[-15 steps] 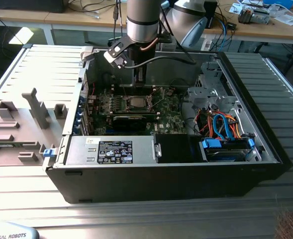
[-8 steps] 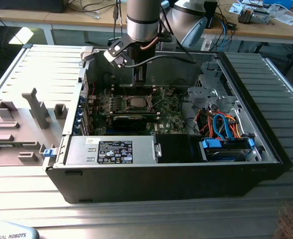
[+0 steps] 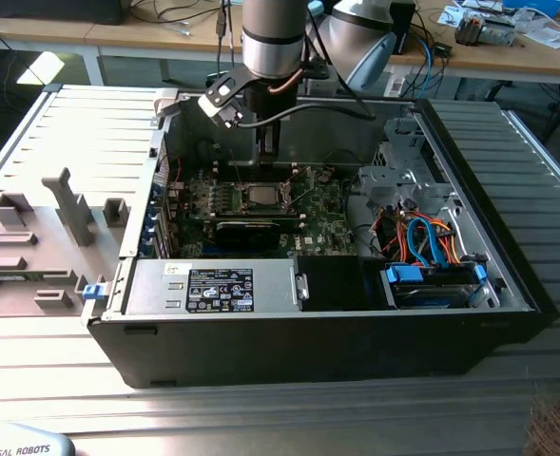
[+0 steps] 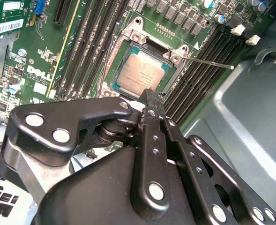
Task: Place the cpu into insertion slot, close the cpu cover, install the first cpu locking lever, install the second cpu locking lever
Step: 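Place the cpu into insertion slot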
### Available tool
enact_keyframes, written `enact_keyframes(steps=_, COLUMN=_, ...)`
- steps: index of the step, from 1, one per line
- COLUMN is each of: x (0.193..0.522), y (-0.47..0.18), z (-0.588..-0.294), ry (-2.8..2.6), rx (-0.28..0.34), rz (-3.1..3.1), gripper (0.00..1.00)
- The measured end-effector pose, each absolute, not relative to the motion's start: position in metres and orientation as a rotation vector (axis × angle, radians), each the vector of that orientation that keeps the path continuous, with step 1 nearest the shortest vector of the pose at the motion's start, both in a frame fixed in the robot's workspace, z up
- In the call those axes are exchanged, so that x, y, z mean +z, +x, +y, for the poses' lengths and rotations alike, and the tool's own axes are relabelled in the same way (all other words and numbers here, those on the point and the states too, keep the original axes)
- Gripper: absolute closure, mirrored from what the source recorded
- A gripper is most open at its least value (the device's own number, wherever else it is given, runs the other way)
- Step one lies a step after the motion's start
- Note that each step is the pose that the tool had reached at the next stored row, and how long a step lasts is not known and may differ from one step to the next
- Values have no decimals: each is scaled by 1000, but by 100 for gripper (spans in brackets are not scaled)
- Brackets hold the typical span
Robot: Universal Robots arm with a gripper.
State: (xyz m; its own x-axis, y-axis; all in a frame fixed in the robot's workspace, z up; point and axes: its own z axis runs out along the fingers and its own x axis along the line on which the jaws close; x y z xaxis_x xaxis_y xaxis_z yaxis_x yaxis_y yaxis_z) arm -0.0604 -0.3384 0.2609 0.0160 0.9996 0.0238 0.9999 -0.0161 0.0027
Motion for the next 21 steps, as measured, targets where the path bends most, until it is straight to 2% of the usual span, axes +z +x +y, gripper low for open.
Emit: enact_keyframes(steps=21, x=267, y=-60, z=-338, ry=-2229, rx=-30, rz=-2193, gripper=89)
